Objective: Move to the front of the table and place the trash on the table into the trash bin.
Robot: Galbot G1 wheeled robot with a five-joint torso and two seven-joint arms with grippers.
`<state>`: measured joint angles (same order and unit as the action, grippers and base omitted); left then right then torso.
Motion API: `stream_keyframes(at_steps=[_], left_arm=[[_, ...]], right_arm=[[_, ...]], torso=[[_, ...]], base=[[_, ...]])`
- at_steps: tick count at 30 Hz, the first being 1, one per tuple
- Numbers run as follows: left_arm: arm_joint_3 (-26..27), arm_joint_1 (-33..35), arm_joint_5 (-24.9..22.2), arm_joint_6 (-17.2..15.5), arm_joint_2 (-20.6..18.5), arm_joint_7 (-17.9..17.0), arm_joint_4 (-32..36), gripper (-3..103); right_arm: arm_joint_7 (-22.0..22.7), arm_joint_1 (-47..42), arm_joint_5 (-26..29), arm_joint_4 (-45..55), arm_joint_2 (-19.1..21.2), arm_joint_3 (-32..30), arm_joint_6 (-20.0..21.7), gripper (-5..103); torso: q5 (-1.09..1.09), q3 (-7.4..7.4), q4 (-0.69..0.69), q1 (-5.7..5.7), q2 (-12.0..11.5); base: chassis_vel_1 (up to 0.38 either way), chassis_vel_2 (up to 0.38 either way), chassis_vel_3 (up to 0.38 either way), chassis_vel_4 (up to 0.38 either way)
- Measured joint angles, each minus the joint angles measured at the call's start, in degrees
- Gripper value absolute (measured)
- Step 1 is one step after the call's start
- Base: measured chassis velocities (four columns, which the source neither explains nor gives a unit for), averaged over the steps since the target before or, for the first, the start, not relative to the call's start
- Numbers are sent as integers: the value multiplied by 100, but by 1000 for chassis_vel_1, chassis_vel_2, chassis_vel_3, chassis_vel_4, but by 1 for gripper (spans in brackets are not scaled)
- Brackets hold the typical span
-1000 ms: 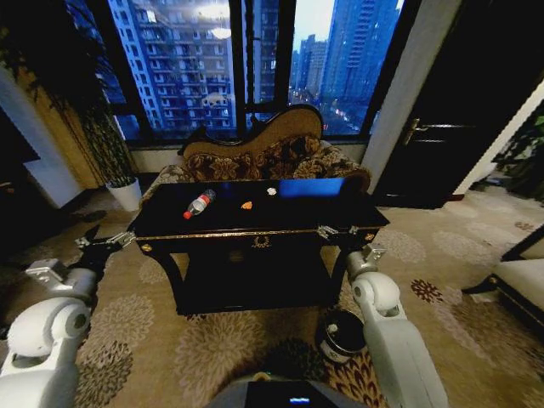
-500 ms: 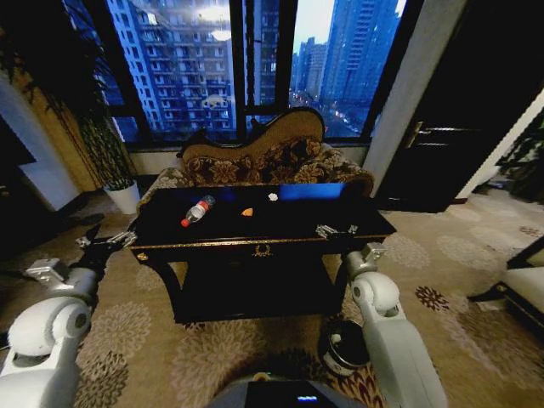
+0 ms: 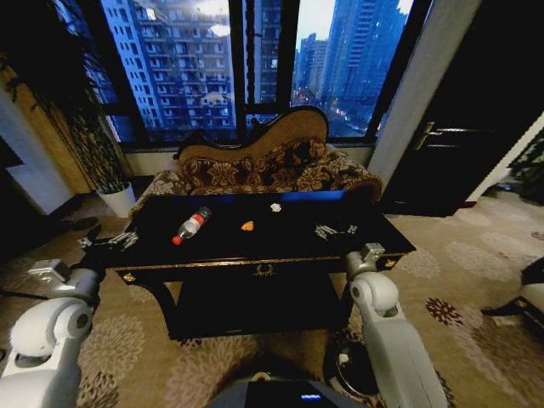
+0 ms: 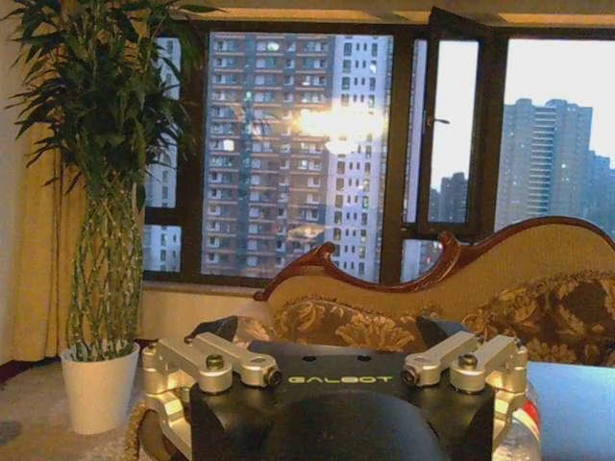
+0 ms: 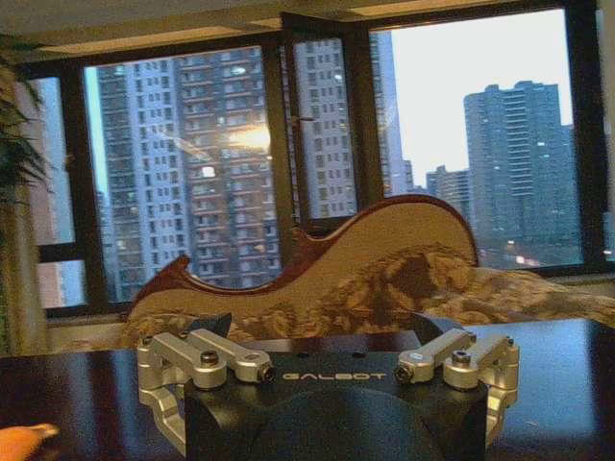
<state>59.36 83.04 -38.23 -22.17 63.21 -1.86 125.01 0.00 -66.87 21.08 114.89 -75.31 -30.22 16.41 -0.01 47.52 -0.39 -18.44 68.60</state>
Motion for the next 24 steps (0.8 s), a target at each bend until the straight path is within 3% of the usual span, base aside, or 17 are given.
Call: stream_keyframes(at_steps=[6,14,20,24], left_arm=[[56,84,33,7,119,2,82,100],[390,292,132,0,440,9,394,100],[588,439,127,-7,512,6,457,100],[661,536,122,-7,606,6,558,100]], right_arm=[[-1,539,85,-350,151,497,72,100],[0,1815,307,-1584,330,1292,76,100],[0,2517,347,-2268,286,1820,139,100],[-1,2976,347,-2679,158,2113,398,100]], torso=[[0,-2,2,5,2],[0,0,2,1,0],[-1,0,2,2,1],[-1,0,4,1,0]], base=[[0,0,0,0],[0,0,0,0],[0,0,0,0],[0,0,0,0]])
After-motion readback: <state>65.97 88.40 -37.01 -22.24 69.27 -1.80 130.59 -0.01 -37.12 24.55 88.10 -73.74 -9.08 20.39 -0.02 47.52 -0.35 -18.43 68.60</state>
